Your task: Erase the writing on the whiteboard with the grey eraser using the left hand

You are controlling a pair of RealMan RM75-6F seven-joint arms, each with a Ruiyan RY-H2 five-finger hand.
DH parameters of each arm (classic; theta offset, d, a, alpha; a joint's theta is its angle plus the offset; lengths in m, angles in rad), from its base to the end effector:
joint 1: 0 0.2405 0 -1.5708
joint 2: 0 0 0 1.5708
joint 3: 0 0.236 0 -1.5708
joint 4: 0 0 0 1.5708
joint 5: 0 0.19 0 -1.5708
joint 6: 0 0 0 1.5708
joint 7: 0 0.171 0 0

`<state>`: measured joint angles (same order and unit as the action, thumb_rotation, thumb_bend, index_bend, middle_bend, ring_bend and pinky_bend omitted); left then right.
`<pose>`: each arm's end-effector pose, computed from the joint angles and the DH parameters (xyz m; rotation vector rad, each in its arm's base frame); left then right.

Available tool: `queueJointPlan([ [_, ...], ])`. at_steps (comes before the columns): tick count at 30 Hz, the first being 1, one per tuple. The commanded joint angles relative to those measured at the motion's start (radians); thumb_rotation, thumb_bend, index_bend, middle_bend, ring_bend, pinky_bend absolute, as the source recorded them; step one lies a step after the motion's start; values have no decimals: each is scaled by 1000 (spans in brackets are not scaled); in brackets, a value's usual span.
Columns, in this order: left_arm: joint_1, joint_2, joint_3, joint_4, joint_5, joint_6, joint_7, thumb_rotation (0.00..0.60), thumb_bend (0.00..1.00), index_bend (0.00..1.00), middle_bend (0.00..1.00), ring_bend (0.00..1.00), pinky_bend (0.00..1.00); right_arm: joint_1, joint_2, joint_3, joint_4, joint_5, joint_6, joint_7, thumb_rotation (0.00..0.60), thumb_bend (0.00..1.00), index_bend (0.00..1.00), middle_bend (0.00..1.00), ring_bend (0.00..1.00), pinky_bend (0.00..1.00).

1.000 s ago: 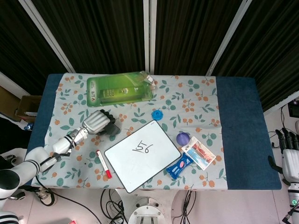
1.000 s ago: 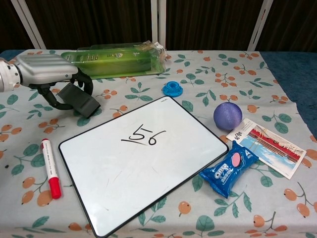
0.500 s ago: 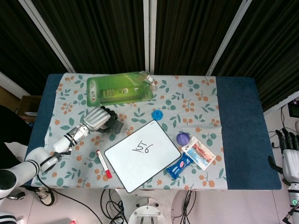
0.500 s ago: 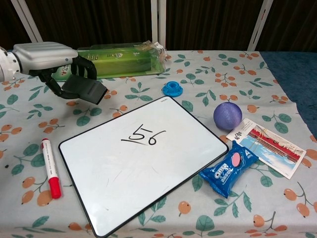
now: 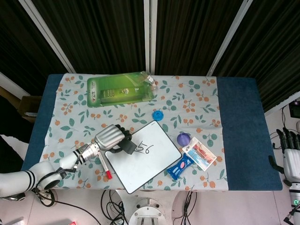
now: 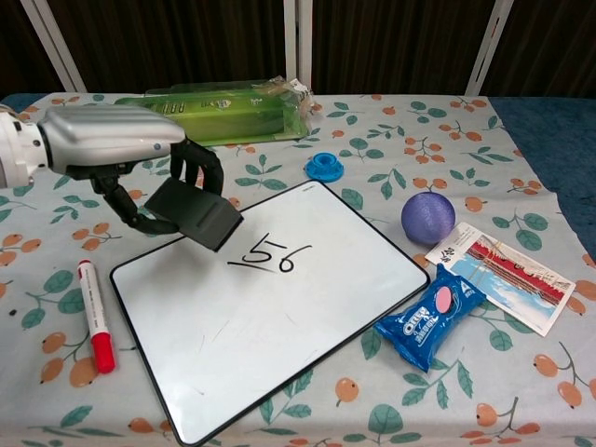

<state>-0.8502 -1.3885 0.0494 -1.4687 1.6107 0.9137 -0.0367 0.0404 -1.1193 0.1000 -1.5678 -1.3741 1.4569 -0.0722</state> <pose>-0.1143 0.3130 -0.0071 -2.3571 -0.7060 -0.9483 -0.3186 -0.1997 0.1858 1.2692 -0.8819 0.7435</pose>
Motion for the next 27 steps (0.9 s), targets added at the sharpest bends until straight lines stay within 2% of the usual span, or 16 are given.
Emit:
queueJointPlan([
  [1,-14,9,-3,-103,-12,-49,112,600,461,586,515,439,555,-3,2,-1,3,-2,4,8,600,232,0,0,0,0],
  [6,-39,-25,-22,-129,-52,-111,176,600,521,586,515,439,550,-7,-1,-2,11,-4,7,25,600,231,0,0,0,0],
  [11,-54,-70,-37,-114,-101,-157,242,600,527,587,516,439,547,-10,-3,0,28,-4,10,47,600,236,0,0,0,0],
  [19,-55,-99,-43,-98,-177,-186,341,600,576,619,551,470,557,-16,2,-4,46,-7,2,111,600,241,0,0,0,0],
  [27,-53,-126,-52,-80,-198,-174,358,600,580,636,568,486,569,-12,-8,-7,54,-11,-7,111,600,244,0,0,0,0],
])
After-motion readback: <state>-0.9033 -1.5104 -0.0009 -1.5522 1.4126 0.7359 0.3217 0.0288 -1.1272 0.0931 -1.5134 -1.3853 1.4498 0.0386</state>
